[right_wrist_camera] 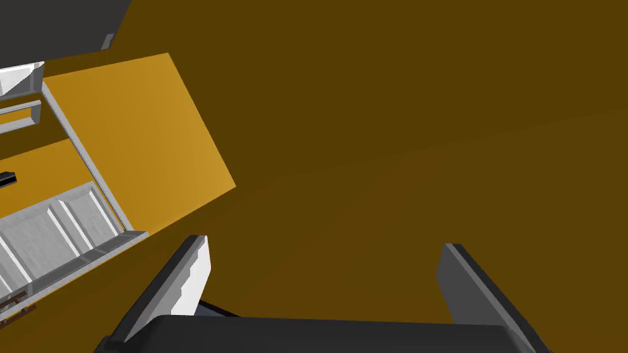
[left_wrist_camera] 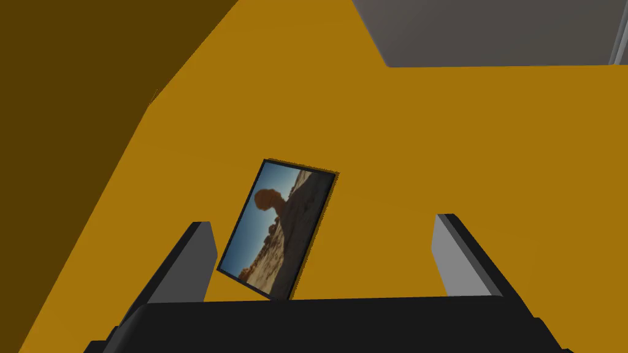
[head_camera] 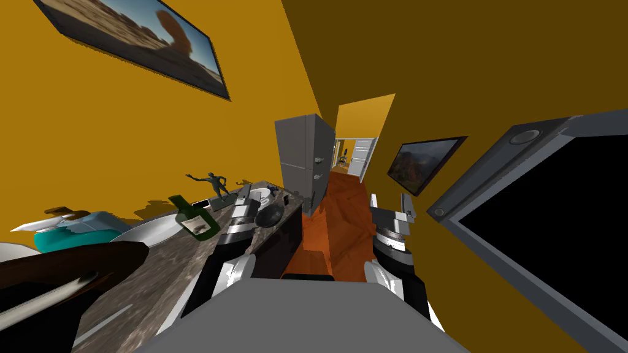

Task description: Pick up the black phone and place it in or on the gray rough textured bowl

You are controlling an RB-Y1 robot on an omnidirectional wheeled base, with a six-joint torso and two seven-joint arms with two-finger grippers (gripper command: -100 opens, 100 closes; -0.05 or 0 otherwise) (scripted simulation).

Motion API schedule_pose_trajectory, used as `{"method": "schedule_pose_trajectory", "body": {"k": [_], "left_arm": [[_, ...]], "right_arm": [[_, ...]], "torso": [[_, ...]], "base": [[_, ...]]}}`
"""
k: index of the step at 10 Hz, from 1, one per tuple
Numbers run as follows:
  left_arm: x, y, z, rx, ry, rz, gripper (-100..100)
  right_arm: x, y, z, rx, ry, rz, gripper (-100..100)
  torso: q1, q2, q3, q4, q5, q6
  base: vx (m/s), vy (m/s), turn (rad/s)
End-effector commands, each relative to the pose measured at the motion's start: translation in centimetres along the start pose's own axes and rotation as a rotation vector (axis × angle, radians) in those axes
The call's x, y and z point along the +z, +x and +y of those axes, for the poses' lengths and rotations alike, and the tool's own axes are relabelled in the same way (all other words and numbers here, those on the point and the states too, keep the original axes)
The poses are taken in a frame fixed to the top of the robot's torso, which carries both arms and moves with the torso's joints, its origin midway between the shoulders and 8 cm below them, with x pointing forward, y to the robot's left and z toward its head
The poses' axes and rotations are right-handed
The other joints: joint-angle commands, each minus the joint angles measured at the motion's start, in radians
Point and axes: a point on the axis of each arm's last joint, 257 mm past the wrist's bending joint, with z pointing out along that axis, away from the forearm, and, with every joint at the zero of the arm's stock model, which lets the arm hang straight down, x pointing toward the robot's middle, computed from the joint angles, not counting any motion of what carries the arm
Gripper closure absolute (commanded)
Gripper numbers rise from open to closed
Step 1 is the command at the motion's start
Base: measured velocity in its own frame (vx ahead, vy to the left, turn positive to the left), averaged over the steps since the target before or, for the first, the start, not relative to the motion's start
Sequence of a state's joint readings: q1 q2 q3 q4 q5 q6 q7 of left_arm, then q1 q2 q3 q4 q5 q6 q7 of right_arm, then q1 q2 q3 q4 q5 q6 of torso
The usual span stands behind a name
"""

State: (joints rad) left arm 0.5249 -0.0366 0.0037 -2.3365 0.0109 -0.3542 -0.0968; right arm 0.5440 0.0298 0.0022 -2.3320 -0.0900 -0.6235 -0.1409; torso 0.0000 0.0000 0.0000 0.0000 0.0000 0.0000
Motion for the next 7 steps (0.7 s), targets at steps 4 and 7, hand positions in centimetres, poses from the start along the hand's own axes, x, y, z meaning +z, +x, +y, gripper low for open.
{"method": "schedule_pose_trajectory", "body": {"k": [4,7], "left_arm": [[0.1,0.7,0.9,0.005,-0.008,0.088,-100],[0.4,0.6,2.2,-0.021,-0.027,0.122,-100]], "right_arm": [[0.0,0.0,0.0,0.000,0.000,0.000,0],[0.0,0.0,0.0,0.000,0.000,0.000,0]], "torso": [[-0.005,-0.004,-0.002,-0.001,-0.001,0.000],[-0.009,-0.007,-0.004,-0.002,-0.002,0.000]], "base": [[0.056,-0.063,0.069],[0.099,-0.140,0.145]]}}
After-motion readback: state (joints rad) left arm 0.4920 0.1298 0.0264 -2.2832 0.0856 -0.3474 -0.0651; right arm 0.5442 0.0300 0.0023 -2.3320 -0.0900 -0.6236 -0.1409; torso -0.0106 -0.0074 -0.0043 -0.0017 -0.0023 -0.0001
